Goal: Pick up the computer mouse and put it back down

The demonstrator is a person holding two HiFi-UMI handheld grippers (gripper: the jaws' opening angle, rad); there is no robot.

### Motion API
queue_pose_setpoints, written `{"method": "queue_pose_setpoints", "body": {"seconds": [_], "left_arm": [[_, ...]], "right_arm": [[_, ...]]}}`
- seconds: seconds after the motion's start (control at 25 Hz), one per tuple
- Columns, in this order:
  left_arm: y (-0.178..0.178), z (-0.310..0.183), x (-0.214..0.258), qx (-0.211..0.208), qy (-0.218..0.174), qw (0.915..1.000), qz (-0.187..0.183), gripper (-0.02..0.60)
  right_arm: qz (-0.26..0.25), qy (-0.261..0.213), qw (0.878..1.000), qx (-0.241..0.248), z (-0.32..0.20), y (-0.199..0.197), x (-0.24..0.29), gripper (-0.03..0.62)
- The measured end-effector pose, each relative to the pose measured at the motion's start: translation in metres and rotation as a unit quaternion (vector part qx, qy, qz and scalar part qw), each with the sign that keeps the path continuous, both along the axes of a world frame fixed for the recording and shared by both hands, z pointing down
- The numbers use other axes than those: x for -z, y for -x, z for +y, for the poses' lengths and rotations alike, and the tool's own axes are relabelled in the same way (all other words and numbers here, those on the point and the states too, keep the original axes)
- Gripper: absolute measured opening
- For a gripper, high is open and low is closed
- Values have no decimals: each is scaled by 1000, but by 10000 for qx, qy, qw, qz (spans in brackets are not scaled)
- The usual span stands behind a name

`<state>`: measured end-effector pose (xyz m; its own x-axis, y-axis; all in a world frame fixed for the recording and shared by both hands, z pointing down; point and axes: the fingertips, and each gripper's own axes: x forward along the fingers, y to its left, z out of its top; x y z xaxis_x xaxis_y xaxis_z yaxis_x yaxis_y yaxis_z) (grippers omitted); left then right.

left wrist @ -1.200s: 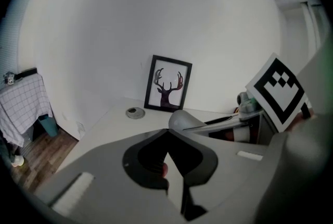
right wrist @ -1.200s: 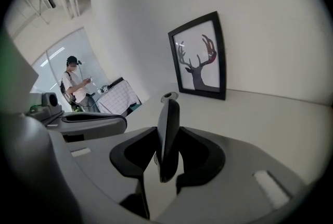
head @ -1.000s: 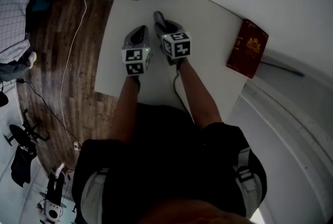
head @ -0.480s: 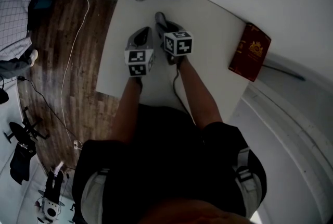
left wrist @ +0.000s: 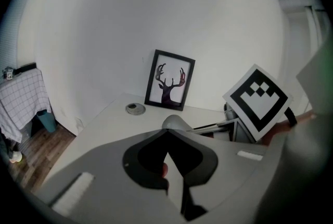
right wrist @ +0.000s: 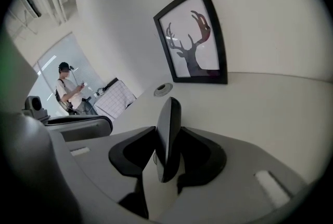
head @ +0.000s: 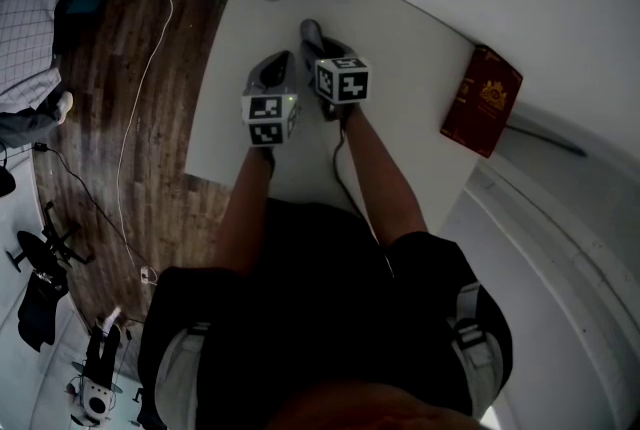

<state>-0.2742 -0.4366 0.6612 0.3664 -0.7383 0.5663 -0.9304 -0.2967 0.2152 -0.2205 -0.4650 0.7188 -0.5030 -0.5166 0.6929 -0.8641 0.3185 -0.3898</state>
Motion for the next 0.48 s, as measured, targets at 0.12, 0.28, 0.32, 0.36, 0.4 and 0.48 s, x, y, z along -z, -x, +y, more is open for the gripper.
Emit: {"method": "queue_pose_setpoints", "body": {"seconds": [0.12,0.28,0.32,0.36,0.4,0.48], "left_arm": [[-1,0,2,-6,-9,10000,-18,0],[-3,0,1,-32,-60,10000,-21,0],[-3,1,0,-31,-57,10000,-23,0],[-2,2,-3,-33,-24,10000,-29,0],[-2,4,-5,-37,22,10000,-36,0],[-2,4,-3,-43,26,10000,-50,0]], "right_arm": [[169,-18,9998,52,0,-2,-2,175],[331,-84,9994,83,-1,-6,-1,196],[395,-114,9991,97,-2,-7,-1,210],[453,-141,9988,113,-2,-8,0,219],[493,-159,9986,122,-3,-9,0,221],[516,-159,9985,104,-3,-11,0,221]]}}
